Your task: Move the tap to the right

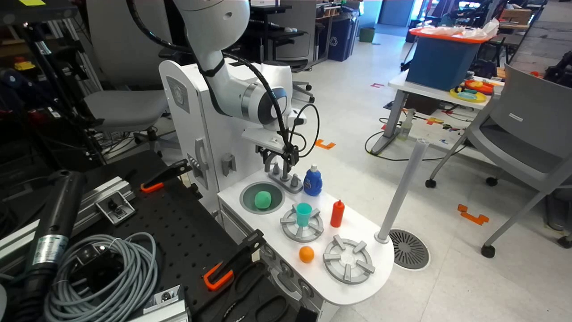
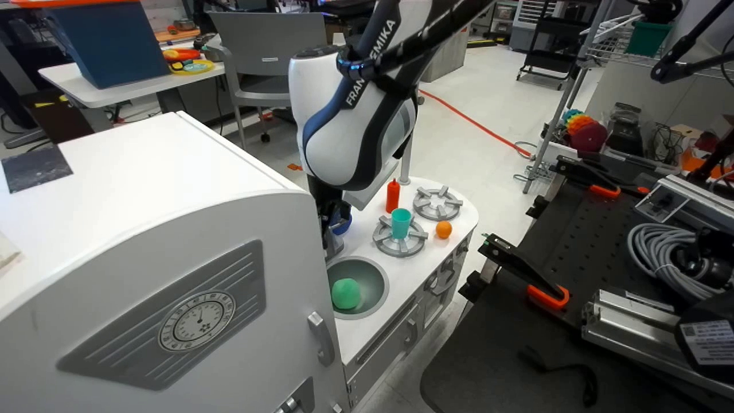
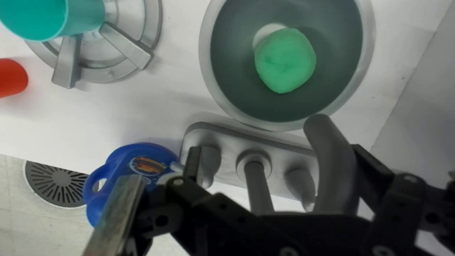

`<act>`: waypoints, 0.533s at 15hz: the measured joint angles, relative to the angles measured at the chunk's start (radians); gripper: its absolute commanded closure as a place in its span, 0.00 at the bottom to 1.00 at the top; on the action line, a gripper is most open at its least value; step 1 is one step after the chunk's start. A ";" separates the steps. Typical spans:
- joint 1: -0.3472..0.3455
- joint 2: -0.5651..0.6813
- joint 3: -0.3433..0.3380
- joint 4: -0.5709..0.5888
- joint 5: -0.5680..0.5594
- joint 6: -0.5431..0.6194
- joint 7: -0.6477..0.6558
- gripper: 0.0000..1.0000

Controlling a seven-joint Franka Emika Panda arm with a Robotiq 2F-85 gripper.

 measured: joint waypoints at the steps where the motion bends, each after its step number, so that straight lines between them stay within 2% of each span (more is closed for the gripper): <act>1: -0.011 0.001 -0.002 0.003 0.000 0.000 0.000 0.00; 8: -0.120 0.001 -0.015 0.027 0.075 -0.003 0.001 0.00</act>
